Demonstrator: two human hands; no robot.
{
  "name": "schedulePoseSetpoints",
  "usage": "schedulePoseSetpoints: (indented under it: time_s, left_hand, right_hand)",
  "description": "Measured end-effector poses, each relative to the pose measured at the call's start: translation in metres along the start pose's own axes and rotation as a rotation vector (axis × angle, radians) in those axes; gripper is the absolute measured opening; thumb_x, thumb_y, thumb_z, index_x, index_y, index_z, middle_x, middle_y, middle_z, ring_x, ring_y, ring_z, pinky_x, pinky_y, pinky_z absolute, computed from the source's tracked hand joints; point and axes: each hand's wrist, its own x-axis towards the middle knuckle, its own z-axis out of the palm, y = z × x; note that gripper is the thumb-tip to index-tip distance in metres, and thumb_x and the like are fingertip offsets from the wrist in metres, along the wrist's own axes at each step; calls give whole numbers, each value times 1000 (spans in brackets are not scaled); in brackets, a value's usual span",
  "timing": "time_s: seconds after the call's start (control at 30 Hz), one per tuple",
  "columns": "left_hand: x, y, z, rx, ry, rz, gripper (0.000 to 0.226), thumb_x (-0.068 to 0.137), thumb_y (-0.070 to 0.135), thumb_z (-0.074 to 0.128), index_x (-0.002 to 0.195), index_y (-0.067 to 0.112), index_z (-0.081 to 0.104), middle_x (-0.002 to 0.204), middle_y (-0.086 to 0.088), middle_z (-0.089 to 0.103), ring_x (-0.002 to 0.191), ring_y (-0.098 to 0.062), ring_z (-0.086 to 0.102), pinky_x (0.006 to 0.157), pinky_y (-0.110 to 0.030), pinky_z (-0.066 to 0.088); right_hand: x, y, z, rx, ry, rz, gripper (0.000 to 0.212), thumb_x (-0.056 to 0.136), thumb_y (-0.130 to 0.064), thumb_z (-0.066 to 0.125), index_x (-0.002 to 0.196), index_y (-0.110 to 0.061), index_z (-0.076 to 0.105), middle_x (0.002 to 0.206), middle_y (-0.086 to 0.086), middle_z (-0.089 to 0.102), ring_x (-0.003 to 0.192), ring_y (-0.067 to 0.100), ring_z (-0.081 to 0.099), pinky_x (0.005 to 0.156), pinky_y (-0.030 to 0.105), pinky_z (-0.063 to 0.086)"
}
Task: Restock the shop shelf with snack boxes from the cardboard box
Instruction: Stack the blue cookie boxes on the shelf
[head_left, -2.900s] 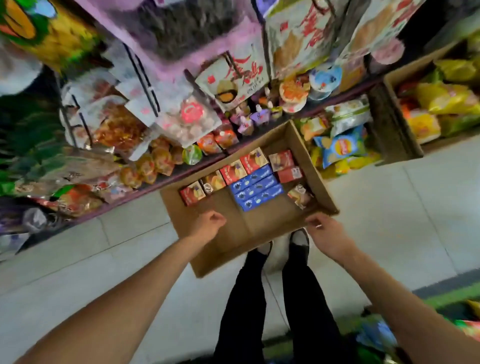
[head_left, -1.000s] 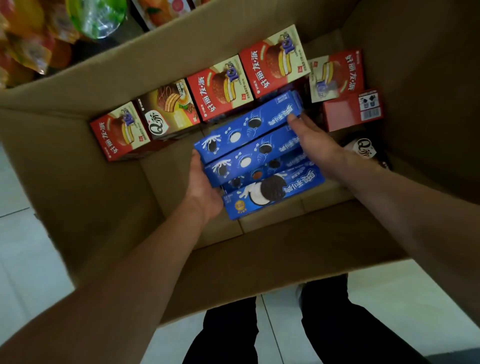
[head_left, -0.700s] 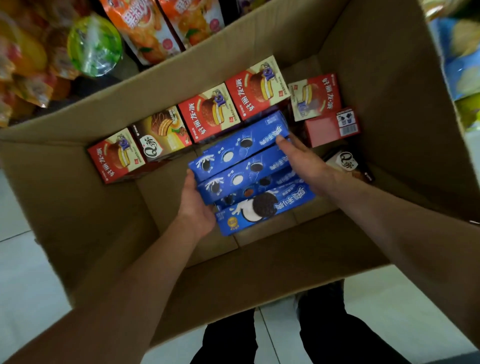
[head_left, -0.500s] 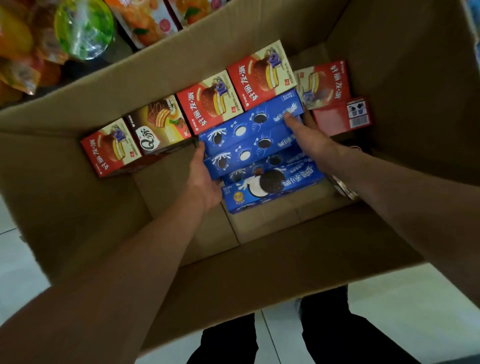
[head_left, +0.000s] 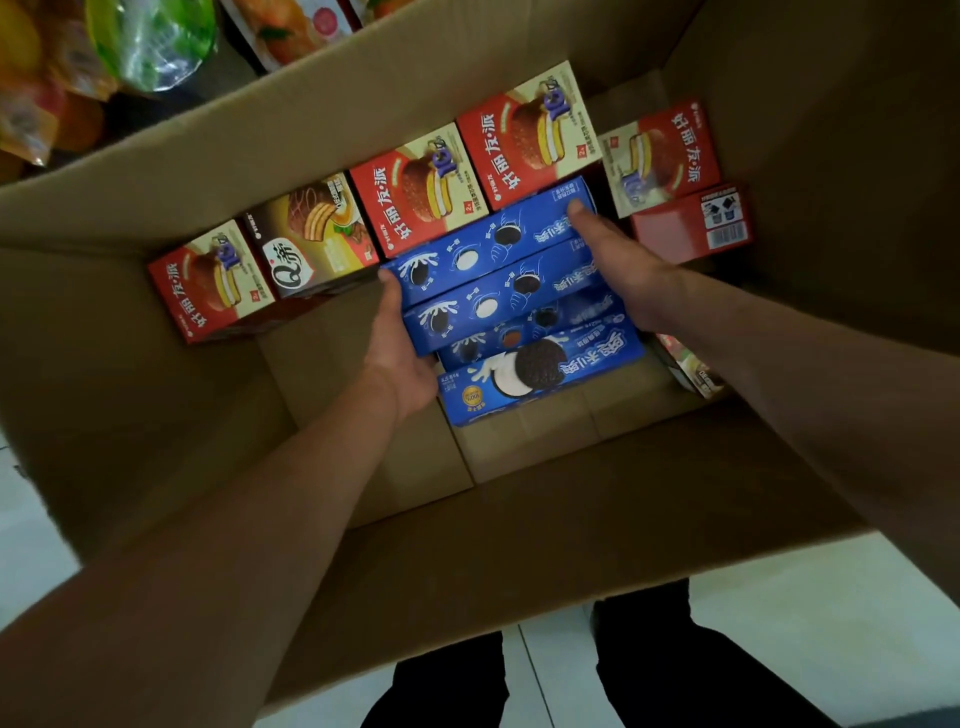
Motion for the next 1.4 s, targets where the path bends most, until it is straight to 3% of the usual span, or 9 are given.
schedulePoseSetpoints:
  time_s: [0.17, 0.37, 0.47, 0.63, 0.73, 1.1, 1.27, 1.33, 1.4]
  left_hand:
    - [-17, -3, 0, 12, 50, -11, 72, 84, 81, 38, 117, 26, 71, 115, -6, 73, 103, -32, 71, 87, -53, 56]
    - [-103, 8, -4, 52, 81, 11, 64, 89, 75, 39, 117, 28, 72, 117, -5, 72, 105, -28, 70, 85, -46, 55]
    - [-169, 26, 13, 97, 32, 18, 63, 90, 73, 37, 118, 28, 72, 120, -6, 71, 108, -28, 69, 87, -47, 53]
    - [-307, 62, 76, 230, -49, 41, 67, 92, 72, 33, 130, 26, 64, 126, -6, 68, 116, -30, 64, 94, -50, 49]
    - [-393, 86, 123, 311, -178, 69, 70, 91, 73, 32, 129, 25, 65, 126, -6, 68, 114, -30, 66, 80, -44, 58]
    - [-652, 126, 236, 774, -668, 109, 64, 89, 73, 36, 119, 28, 71, 123, -8, 69, 107, -32, 69, 72, -43, 60]
    - [-756, 99, 250, 966, -904, 70, 66, 90, 74, 34, 121, 28, 70, 127, -10, 67, 112, -34, 66, 89, -52, 54]
    - [-794, 81, 253, 1019, -1011, 25, 68, 89, 75, 36, 124, 25, 68, 127, -11, 67, 112, -36, 66, 80, -49, 57]
    - [-833, 61, 253, 1058, -1105, -28, 69, 89, 75, 37, 126, 25, 67, 129, -12, 66, 112, -37, 65, 76, -49, 58]
  right_hand:
    - [-15, 2, 1, 10, -42, 41, 85, 68, -84, 54, 143, -47, 40, 142, -7, 54, 126, 25, 55, 107, 53, 42]
    - [-98, 1, 6, 82, -10, 29, 84, 72, -82, 54, 146, -48, 34, 149, -9, 44, 129, 18, 46, 107, 40, 36]
    - [-170, -13, -3, 187, -44, 31, 93, 63, -85, 56, 146, -52, 29, 149, -3, 46, 131, 29, 50, 109, 56, 39]
    - [-324, -57, -37, 319, 83, -7, 108, 44, -93, 58, 142, -57, 34, 147, 3, 49, 125, 32, 55, 105, 55, 43]
    - [-426, -84, -61, 427, 155, -156, 82, 61, -83, 60, 135, -51, 47, 130, -3, 65, 112, 24, 66, 100, 52, 49]
    - [-758, -105, -65, 727, 631, -416, 51, 75, -73, 53, 120, -50, 57, 110, -13, 73, 99, 14, 72, 96, 47, 52]
    - [-886, -73, -22, 827, 935, -475, 33, 86, -67, 48, 114, -53, 57, 97, -30, 71, 83, -8, 68, 69, 16, 53]
    - [-932, -54, -2, 855, 1076, -478, 43, 81, -72, 48, 121, -58, 52, 95, -44, 61, 83, -20, 59, 81, 19, 46]
    - [-972, -35, 20, 891, 1194, -511, 55, 76, -74, 49, 127, -54, 51, 113, -35, 63, 102, -13, 60, 96, 27, 46]
